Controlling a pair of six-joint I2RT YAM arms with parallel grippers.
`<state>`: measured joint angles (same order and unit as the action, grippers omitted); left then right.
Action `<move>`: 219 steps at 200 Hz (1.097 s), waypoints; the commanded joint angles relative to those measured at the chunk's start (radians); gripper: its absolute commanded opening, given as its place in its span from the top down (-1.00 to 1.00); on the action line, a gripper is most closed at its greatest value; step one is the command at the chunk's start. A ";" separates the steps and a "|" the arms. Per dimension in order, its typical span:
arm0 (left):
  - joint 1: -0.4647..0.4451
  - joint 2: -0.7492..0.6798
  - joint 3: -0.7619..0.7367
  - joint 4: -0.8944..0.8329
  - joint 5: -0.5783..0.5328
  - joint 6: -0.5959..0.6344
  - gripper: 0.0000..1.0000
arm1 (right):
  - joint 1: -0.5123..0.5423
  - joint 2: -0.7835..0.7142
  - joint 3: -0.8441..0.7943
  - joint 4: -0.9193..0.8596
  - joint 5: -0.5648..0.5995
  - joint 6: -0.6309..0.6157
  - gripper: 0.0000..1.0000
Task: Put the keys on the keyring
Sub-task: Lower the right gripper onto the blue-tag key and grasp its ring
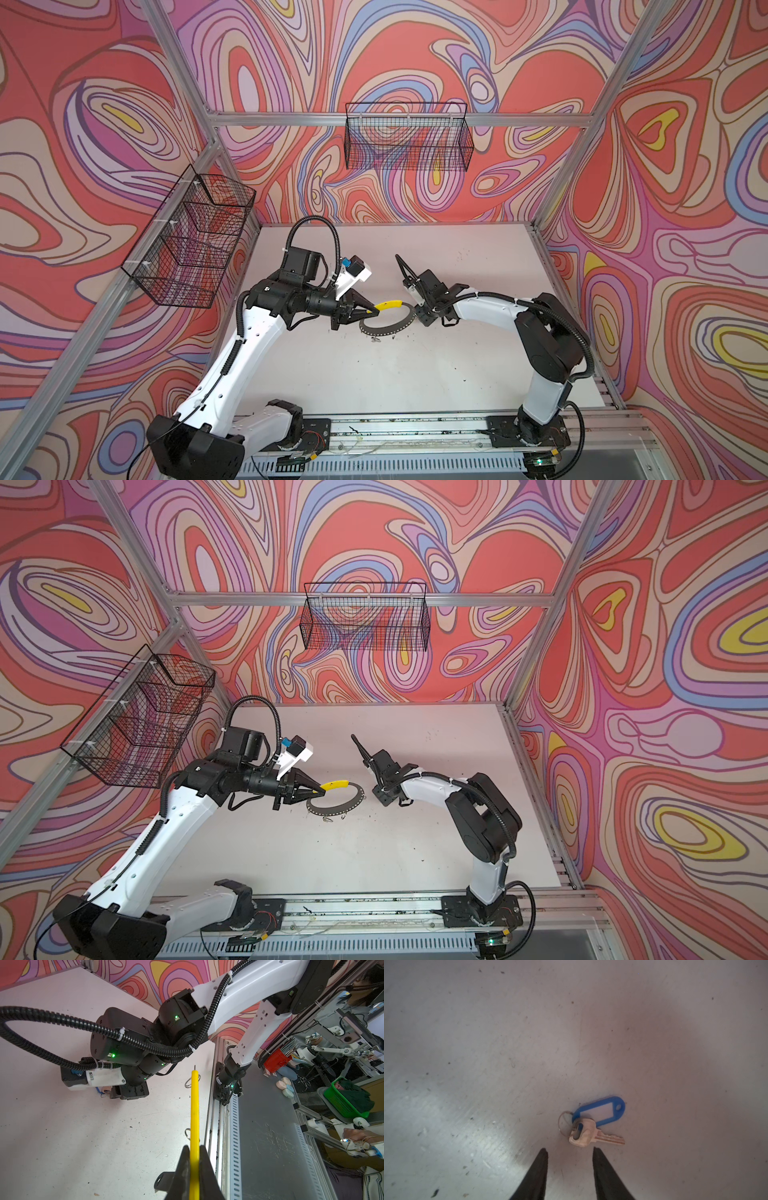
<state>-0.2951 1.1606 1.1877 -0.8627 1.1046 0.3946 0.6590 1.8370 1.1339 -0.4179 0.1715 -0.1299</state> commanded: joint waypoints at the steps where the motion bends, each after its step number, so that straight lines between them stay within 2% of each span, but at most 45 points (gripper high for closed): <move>1: -0.003 -0.024 -0.008 0.008 0.004 0.012 1.00 | 0.007 0.022 0.009 0.024 0.015 -0.029 0.25; 61: -0.002 -0.019 -0.014 0.016 0.001 0.009 1.00 | 0.020 0.035 0.001 0.061 0.063 -0.049 0.32; 155: -0.001 -0.035 -0.025 0.019 -0.014 0.007 1.00 | 0.022 0.071 0.013 0.070 0.068 -0.066 0.41; 199: -0.001 -0.034 -0.027 0.025 -0.020 -0.001 1.00 | 0.022 0.078 0.009 0.092 0.090 -0.068 0.58; 219: -0.001 -0.037 -0.031 0.029 -0.026 -0.008 1.00 | 0.022 0.086 0.016 0.097 0.092 -0.068 0.75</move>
<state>-0.2947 1.1439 1.1687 -0.8543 1.0729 0.3878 0.6758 1.8961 1.1351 -0.3428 0.2474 -0.1814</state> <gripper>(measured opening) 0.080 0.161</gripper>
